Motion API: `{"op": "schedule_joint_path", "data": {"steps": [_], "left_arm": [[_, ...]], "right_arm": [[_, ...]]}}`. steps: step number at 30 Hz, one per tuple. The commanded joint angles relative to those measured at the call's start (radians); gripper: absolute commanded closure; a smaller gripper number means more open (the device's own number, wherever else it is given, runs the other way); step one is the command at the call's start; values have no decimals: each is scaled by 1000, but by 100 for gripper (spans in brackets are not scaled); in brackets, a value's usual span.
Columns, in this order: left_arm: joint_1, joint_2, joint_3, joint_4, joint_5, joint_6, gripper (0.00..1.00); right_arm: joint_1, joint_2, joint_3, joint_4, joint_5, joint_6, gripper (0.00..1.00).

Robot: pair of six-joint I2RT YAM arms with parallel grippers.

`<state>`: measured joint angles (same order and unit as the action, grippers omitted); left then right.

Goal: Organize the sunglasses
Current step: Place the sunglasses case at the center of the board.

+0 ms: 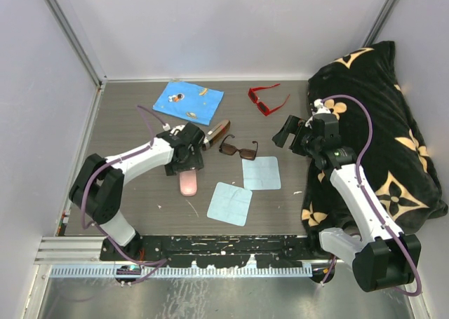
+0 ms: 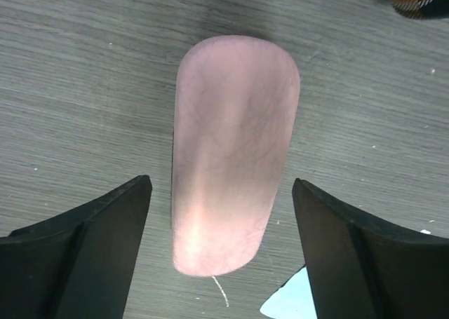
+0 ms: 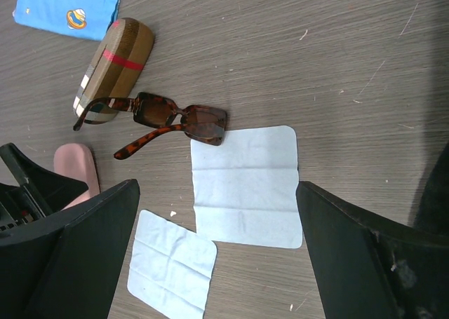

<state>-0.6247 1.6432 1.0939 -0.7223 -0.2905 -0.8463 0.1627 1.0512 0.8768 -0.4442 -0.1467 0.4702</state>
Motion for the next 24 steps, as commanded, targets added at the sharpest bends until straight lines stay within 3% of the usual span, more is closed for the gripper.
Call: {"op": "schedule_joint_path", "data": {"steps": [1,5,17,24], "left_arm": [[-3,-52,2,49,9,9,14],[-2,-116,28,16,12,36,1],[62,-358,310,-163,92,98,2],[156,-433,588,-254,152,101,2]], "right_arm": [[6,-37,11,18,22,-3,0],[6,-48,16,10,44,-8,0],[23,-34,110,-62,102,-42,0],[308,163,336,-122,298,-28,0]]}}
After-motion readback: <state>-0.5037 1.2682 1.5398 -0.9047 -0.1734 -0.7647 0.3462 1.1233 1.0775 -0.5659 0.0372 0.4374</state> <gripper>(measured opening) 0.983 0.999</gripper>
